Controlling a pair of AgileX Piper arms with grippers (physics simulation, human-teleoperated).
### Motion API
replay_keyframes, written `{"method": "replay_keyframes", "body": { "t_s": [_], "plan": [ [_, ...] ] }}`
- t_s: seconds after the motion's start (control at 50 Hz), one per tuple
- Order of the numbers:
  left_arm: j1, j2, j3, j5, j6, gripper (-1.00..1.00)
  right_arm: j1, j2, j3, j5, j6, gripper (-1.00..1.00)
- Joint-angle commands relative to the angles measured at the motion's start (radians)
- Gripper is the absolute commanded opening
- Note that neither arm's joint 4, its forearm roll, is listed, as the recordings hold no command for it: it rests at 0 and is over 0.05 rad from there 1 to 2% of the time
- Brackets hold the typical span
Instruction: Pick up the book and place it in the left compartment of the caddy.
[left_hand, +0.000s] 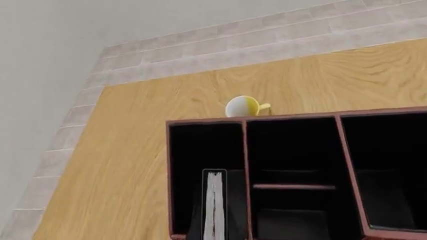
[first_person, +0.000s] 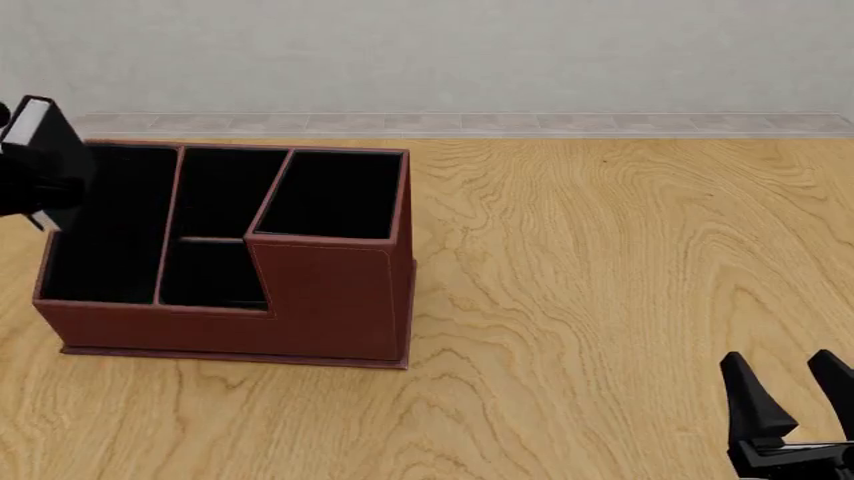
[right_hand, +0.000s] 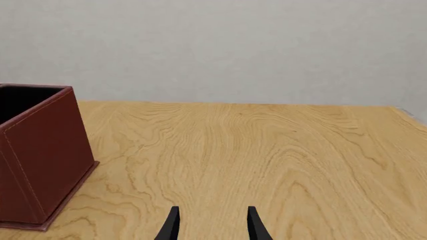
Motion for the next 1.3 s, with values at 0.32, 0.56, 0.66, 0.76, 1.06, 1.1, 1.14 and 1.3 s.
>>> {"method": "replay_keyframes", "body": {
  "t_s": [0.32,0.56,0.66,0.76,1.06,1.1,1.14,1.3],
  "plan": [
    [0.029,0.128,-0.001,-0.068,-0.059,-1.00,-0.001,-0.010,0.000,0.006,0.003,1.00],
    [0.025,0.146,0.022,-0.100,-0.078,-1.00,-0.002,-0.010,0.000,0.006,0.003,1.00],
    [0.022,0.156,0.033,-0.114,-0.077,-1.00,-0.002,-0.010,0.000,0.005,0.004,1.00],
    [0.026,0.171,0.050,-0.135,-0.072,-1.00,-0.003,-0.011,0.000,0.006,0.005,1.00],
    [0.021,0.215,0.097,-0.188,-0.063,-1.00,-0.005,-0.020,0.000,0.013,0.006,1.00],
    [0.025,0.218,0.100,-0.194,-0.060,-1.00,-0.005,-0.018,0.000,0.011,0.007,1.00],
    [0.024,0.219,0.106,-0.198,-0.060,-1.00,-0.005,-0.016,0.000,0.010,0.007,1.00],
    [0.031,0.226,0.129,-0.223,-0.050,-1.00,-0.005,-0.017,0.000,0.011,0.008,1.00]
  ]
}}
